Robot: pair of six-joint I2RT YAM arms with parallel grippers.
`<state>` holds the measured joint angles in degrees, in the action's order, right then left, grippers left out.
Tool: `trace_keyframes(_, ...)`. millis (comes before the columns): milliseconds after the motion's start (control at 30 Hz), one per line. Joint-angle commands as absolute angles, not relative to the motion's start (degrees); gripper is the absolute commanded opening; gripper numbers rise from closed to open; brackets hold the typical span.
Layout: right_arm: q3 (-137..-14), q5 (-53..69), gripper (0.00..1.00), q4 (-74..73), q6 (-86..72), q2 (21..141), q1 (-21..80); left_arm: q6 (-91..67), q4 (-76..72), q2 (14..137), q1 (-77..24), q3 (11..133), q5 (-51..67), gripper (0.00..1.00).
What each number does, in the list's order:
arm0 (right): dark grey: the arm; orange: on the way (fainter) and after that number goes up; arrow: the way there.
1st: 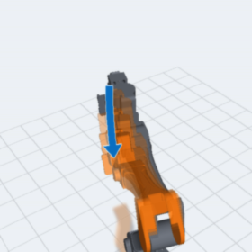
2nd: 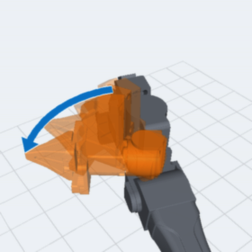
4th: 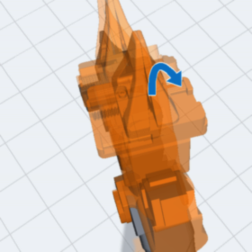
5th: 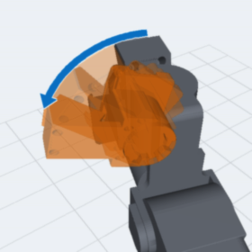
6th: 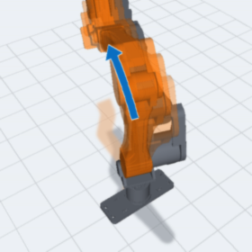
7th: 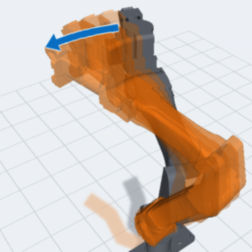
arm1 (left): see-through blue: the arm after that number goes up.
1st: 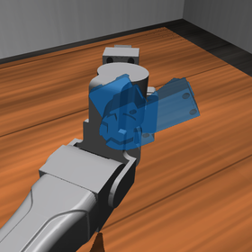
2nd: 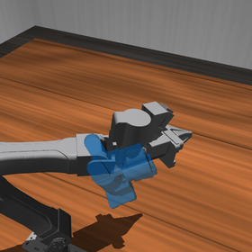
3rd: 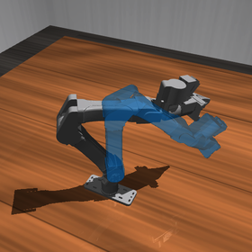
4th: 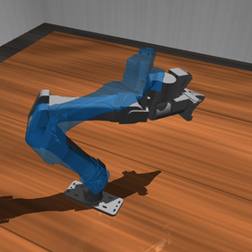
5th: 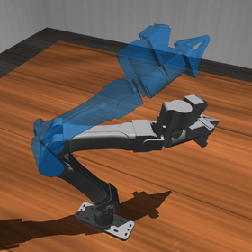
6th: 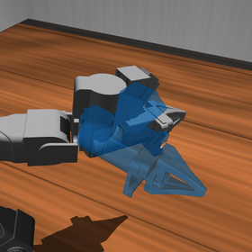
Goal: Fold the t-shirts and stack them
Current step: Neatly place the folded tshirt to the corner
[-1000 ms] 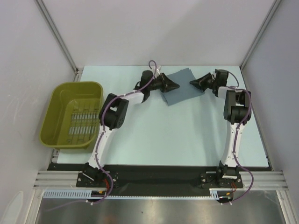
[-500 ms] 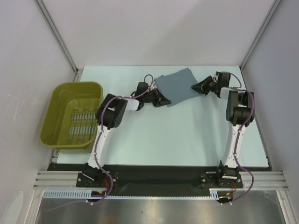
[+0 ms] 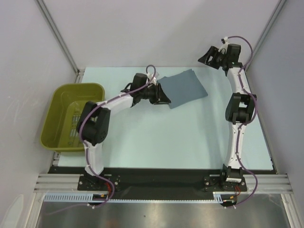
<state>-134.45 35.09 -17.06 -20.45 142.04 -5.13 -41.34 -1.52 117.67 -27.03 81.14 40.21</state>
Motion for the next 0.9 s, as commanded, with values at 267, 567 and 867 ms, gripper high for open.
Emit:
trace_keyframes(267, -142.03, 33.05, 0.84, -12.76, -11.69, 153.54, -3.25, -32.51, 4.75, 93.35, -27.51, 74.2, 40.07, 0.41)
trace_keyframes(567, -144.4, 31.55, 0.72, -13.09, -11.16, 157.76, -0.44, -34.1, 4.92, 89.56, -27.07, 71.46, 39.9, 0.41)
trace_keyframes(867, -143.97, 28.13, 0.71, -16.79, -8.71, 159.0, -0.18, -35.68, 6.15, 86.14, -25.58, 71.72, 40.25, 0.42)
